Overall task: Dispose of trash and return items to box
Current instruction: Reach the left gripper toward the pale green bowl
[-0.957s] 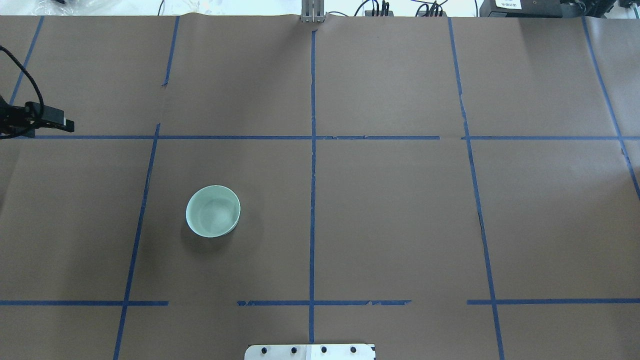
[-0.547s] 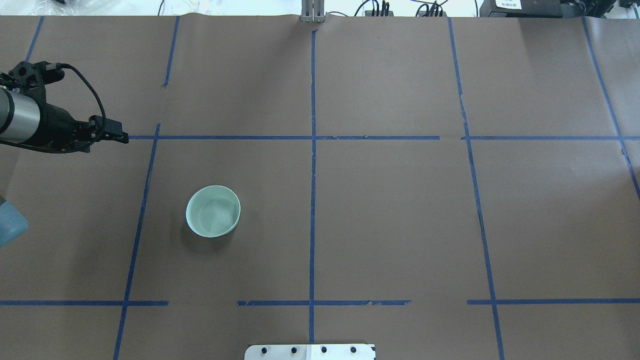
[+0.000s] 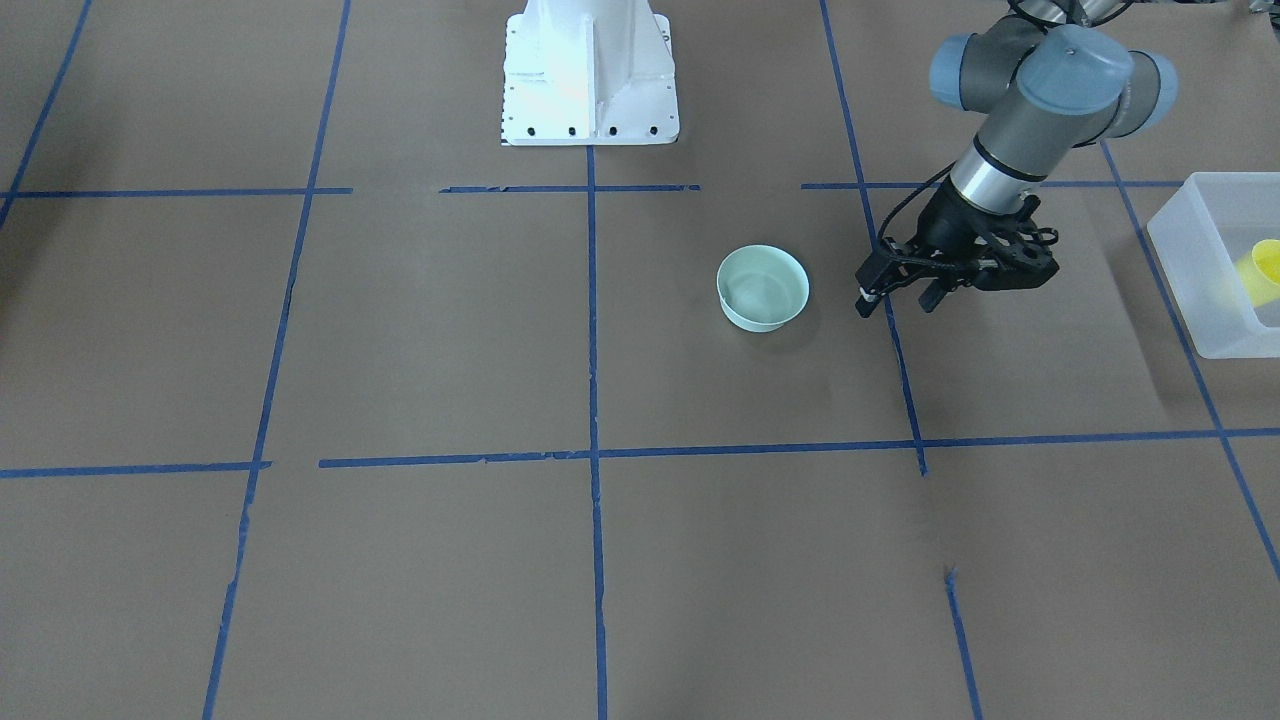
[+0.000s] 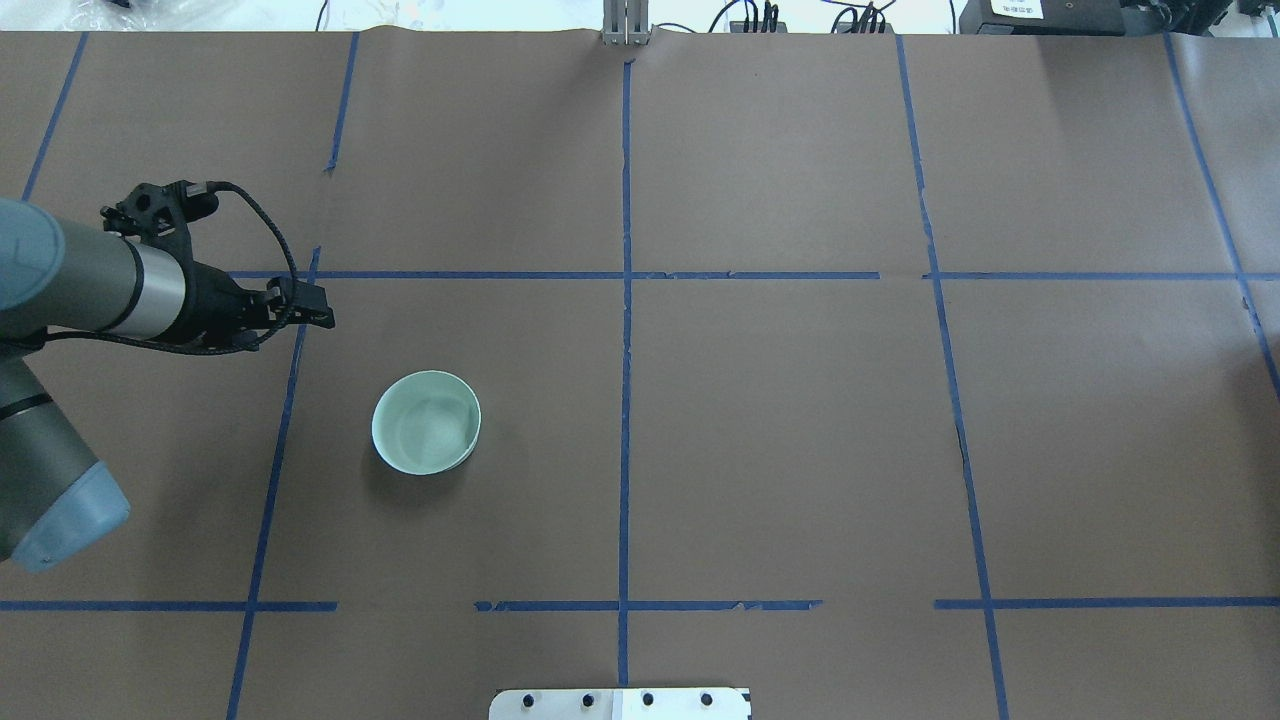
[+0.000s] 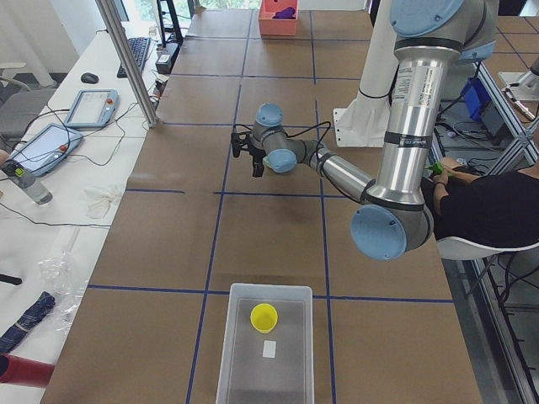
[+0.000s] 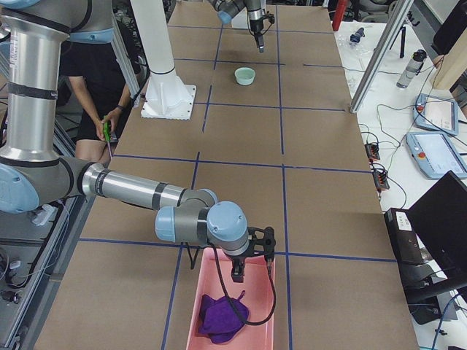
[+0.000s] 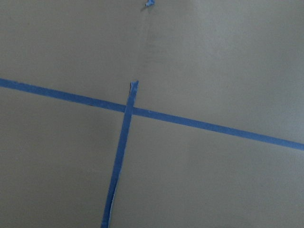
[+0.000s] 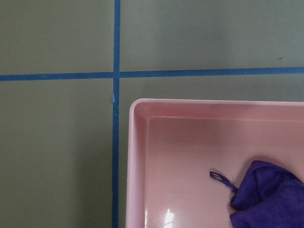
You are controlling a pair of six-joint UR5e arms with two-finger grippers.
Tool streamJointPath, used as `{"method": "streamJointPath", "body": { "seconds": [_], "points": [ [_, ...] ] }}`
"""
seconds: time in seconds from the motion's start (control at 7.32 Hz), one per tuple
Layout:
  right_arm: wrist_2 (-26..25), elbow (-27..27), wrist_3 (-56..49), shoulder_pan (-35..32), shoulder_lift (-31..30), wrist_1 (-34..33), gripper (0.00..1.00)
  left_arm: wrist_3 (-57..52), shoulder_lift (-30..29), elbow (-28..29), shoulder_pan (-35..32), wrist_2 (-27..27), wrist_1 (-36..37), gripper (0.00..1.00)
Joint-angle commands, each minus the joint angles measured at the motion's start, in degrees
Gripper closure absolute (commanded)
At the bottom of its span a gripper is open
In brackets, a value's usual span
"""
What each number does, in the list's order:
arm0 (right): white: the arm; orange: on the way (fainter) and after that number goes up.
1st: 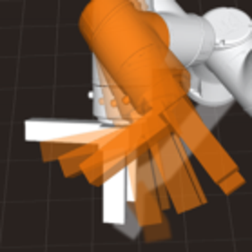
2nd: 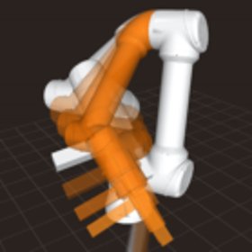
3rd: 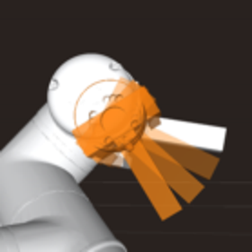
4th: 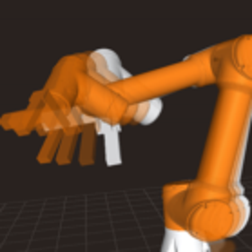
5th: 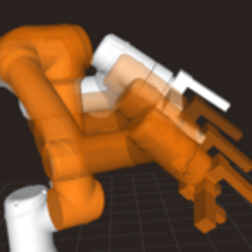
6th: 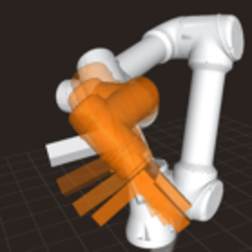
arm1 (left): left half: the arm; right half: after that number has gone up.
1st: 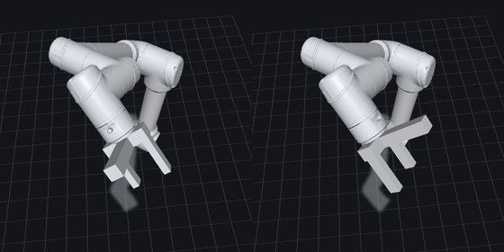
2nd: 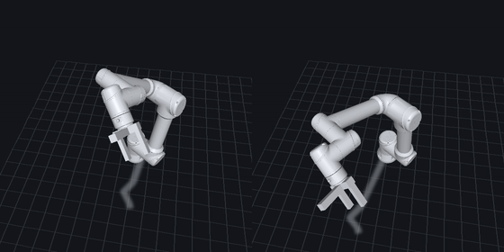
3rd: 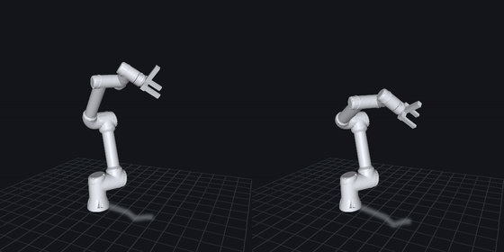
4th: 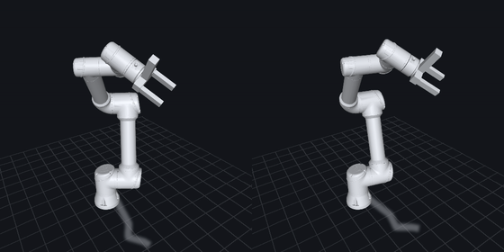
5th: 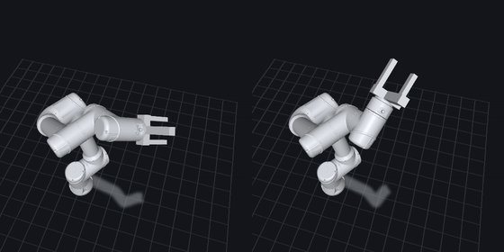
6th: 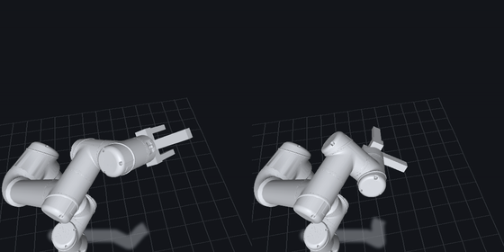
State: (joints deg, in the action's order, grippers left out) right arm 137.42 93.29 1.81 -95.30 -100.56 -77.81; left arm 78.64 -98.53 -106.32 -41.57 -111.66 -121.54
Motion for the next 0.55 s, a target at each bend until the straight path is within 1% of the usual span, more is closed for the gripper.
{"method": "streamJointPath", "body": {
  "seconds": [0.0,0.14,0.27,0.41],
  "points": [
    [-0.2,3.2,8.7,6.2,0.3,0.0,0.00,3.4,-1.2,0.3,5.4,3.6,0.4,0.00],
    [-0.4,4.4,8.9,6.7,0.3,0.3,0.00,3.4,-1.1,0.4,7.7,6.1,0.5,0.00],
    [-0.4,4.9,8.9,6.7,0.3,0.3,0.00,3.4,-1.3,1.7,9.9,8.0,0.5,0.00],
    [-0.3,5.1,8.9,6.7,0.4,0.5,0.00,3.6,-2.0,2.4,10.3,8.0,0.6,0.00]
  ]
}}
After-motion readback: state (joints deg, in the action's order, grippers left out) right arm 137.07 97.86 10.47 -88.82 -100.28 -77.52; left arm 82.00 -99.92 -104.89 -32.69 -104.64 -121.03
